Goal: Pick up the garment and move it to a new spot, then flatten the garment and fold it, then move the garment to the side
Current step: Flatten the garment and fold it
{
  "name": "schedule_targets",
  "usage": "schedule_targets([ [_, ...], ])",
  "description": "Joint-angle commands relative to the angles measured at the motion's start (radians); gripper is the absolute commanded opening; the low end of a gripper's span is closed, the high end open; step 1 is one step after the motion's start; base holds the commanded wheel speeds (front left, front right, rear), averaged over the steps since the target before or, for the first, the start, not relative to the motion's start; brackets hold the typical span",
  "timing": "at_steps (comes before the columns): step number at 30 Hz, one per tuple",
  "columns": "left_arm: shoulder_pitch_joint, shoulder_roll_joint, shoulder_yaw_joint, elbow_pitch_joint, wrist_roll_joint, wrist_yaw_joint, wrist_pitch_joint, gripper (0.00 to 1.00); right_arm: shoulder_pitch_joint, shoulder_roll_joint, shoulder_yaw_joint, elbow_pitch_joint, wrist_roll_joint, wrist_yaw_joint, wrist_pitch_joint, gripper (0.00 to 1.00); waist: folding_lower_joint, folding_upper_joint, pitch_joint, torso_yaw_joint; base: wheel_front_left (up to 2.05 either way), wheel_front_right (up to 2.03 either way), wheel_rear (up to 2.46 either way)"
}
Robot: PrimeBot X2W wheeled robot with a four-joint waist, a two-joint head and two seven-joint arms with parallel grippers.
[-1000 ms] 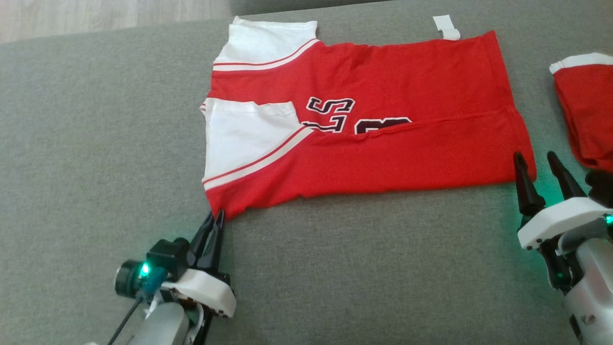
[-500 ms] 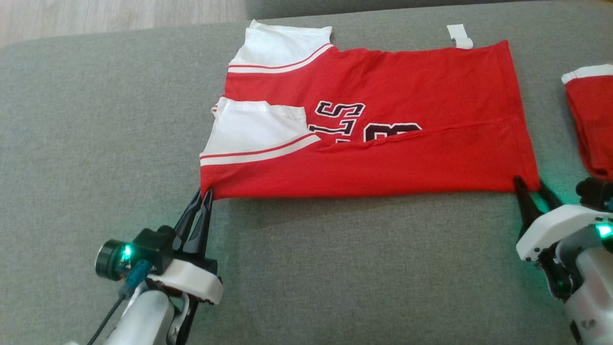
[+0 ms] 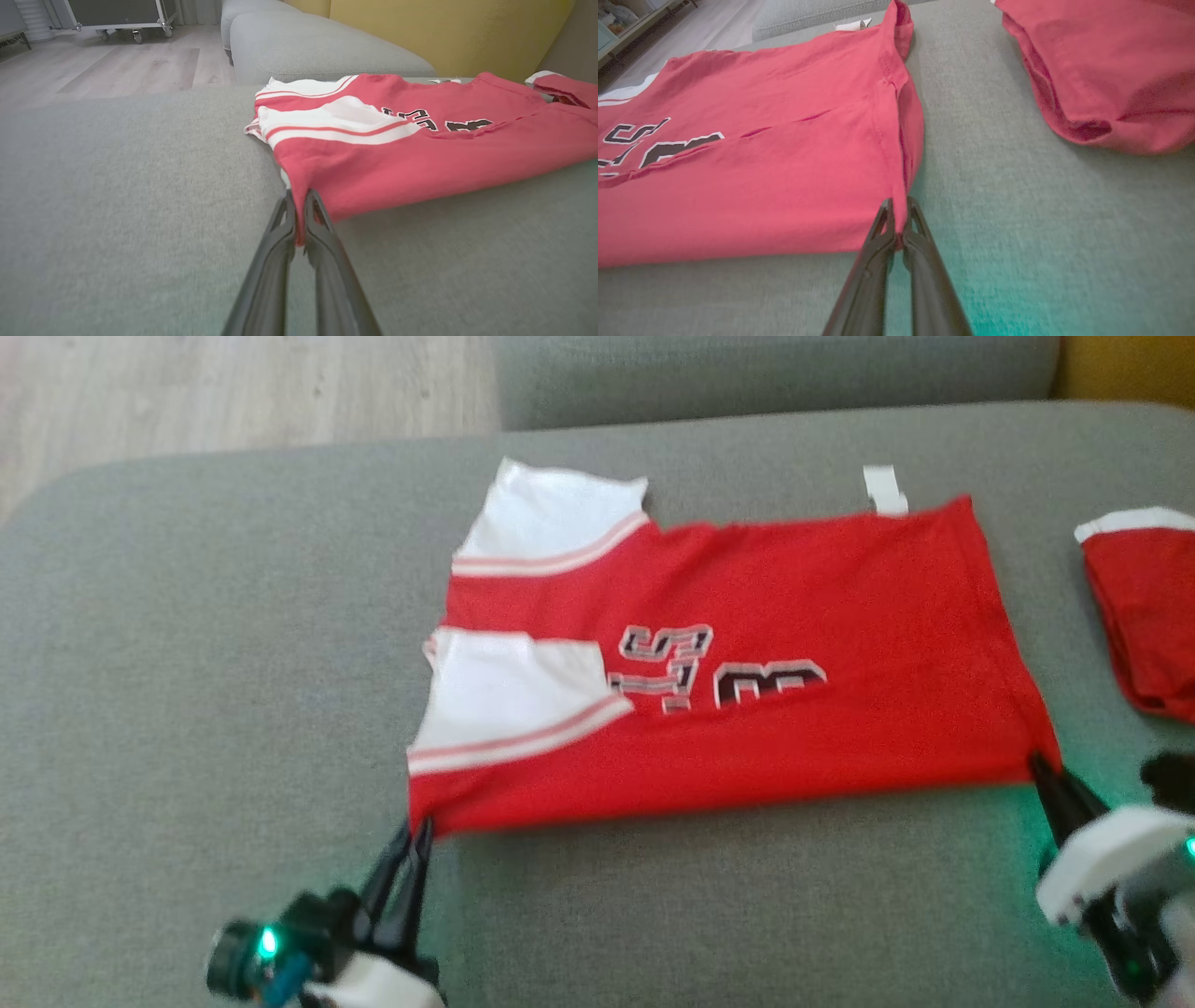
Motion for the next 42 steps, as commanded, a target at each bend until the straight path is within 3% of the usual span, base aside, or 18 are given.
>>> schedule_targets([
  [1, 0.001, 0.017, 0.028, -0.037, -0.01, 0.012, 0.0, 0.0, 0.028, -0.046, 0.008, -0.033, 0.012, -0.001, 0.0, 0.0, 0.0001, -0.0001, -0.022, 0.01, 0.0, 0.0, 0.0],
  [12, 0.192, 0.023, -0.015, -0.146, -0.035, 0.043, 0.05, 0.0, 0.234, -0.105, -0.04, -0.163, -0.011, -0.001, 0.033, 0.0, 0.0001, -0.0001, -0.093, 0.014, 0.0, 0.0, 0.0],
  [21, 0.217, 0.027, -0.03, -0.157, -0.035, 0.065, 0.074, 0.0, 0.333, -0.066, -0.151, -0.27, -0.038, -0.001, 0.104, 0.0, 0.0001, -0.0001, -0.092, 0.002, 0.0, 0.0, 0.0],
  [23, 0.212, 0.025, -0.029, -0.148, -0.042, 0.063, 0.077, 0.17, 0.341, -0.058, -0.164, -0.29, -0.038, -0.001, 0.112, 0.3, 0.0001, -0.0001, -0.085, -0.002, 0.0, 0.0, 0.0],
  [24, 0.209, 0.023, -0.028, -0.144, -0.05, 0.057, 0.079, 0.33, 0.343, -0.055, -0.168, -0.3, -0.037, -0.001, 0.115, 0.56, 0.0001, -0.0001, -0.082, -0.006, 0.0, 0.0, 0.0],
  [25, 0.206, 0.02, -0.028, -0.139, -0.057, 0.053, 0.081, 0.42, 0.345, -0.053, -0.172, -0.31, -0.036, -0.001, 0.117, 0.98, 0.0001, -0.0001, -0.079, -0.009, 0.0, 0.0, 0.0],
  [26, 0.203, 0.018, -0.028, -0.135, -0.062, 0.051, 0.085, 0.79, 0.348, -0.051, -0.176, -0.319, -0.036, -0.001, 0.117, 1.0, 0.0001, -0.0001, -0.077, -0.011, 0.0, 0.0, 0.0],
  [27, 0.2, 0.016, -0.028, -0.131, -0.065, 0.05, 0.088, 1.0, 0.351, -0.05, -0.181, -0.328, -0.037, -0.001, 0.114, 1.0, 0.0001, -0.0001, -0.076, -0.013, 0.0, 0.0, 0.0],
  [32, 0.176, 0.016, -0.022, -0.138, -0.073, 0.051, 0.091, 1.0, 0.356, -0.052, -0.197, -0.389, -0.042, -0.001, 0.089, 1.0, 0.0001, -0.0001, -0.064, -0.026, 0.0, 0.0, 0.0],
  [36, 0.082, 0.062, 0.01, -0.177, -0.059, 0.041, 0.104, 1.0, 0.345, -0.053, -0.202, -0.454, -0.055, -0.001, 0.05, 1.0, 0.0001, -0.0001, -0.033, -0.038, 0.0, 0.0, 0.0],
  [42, -0.154, 0.144, 0.06, -0.208, -0.083, -0.055, 0.175, 1.0, 0.282, -0.061, -0.173, -0.507, -0.087, -0.001, 0.019, 1.0, 0.0001, -0.0001, 0.037, -0.071, 0.0, 0.0, 0.0],
])
